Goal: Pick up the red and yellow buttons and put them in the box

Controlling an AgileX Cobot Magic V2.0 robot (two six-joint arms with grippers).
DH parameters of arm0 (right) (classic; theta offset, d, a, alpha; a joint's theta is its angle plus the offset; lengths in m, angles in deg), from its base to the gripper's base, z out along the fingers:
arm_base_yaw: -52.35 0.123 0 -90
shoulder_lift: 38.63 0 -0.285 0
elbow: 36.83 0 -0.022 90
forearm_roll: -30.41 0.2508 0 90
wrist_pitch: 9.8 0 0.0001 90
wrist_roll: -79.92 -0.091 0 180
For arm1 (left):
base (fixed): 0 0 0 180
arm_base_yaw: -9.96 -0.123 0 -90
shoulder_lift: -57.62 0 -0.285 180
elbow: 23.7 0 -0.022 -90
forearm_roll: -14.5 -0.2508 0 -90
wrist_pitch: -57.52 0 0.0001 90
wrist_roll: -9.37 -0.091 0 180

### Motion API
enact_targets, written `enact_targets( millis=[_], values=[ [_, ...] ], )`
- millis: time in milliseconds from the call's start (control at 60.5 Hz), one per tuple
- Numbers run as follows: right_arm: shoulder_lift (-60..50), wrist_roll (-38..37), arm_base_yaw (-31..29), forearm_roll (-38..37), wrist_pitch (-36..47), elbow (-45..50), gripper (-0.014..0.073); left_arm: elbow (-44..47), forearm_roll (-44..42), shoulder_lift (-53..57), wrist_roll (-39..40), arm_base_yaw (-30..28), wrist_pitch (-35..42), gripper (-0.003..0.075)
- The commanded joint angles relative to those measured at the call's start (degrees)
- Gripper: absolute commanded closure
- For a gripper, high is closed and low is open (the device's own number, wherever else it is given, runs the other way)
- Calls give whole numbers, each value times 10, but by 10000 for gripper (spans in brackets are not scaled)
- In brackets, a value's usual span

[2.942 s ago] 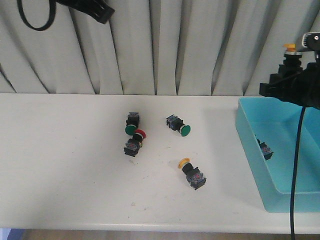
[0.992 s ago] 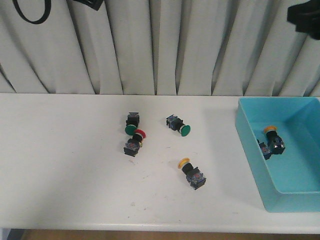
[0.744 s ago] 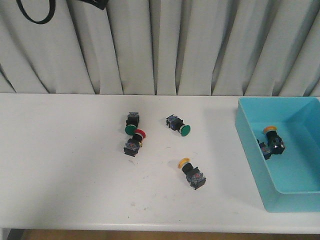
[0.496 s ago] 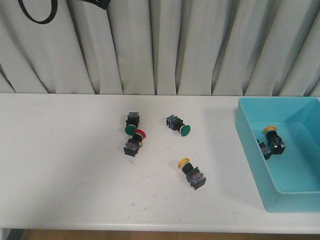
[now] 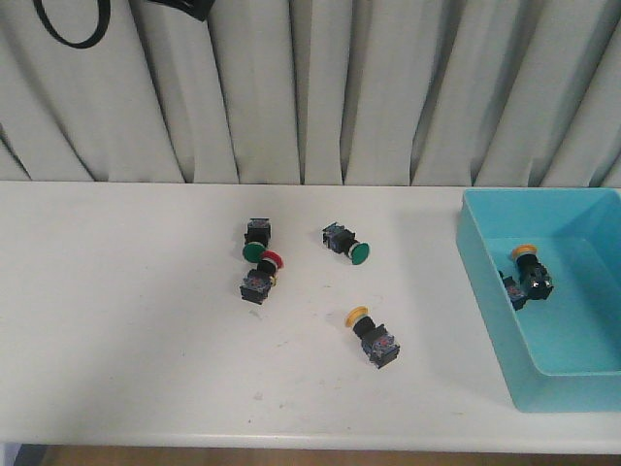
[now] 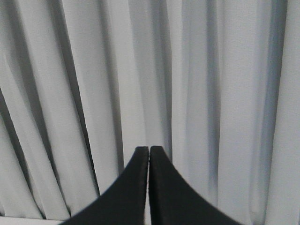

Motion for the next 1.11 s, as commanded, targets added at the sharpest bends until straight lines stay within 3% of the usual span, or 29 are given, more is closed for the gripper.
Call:
enact_targets(
  millis=[0,463,545,645,810,909,992,1091],
  values=[
    [-2,4,1,7,38,-15,601,-11,-12,20,6,1,30,726],
    [-2,4,1,7,37,-15,601,-10,-5,9,6,-6,37,726],
    [-4,4,1,7,38,-15,601,30,10,30,29,-6,84,726],
    [-5,4,1,7,38,-15,601,160,13,85,42,-7,212,726],
    [-5,5,1,7,38,-15,601,510,16,208,63,-49,555,726],
    [-5,5,1,7,38,-15,601,710,30,297,93,-93,713,726],
    [-5,5,1,7,38,-15,601,853,43,388,98,-130,770,726],
    [-5,5,1,7,39,-15,601,972,45,503,97,-157,761,726]
  ],
)
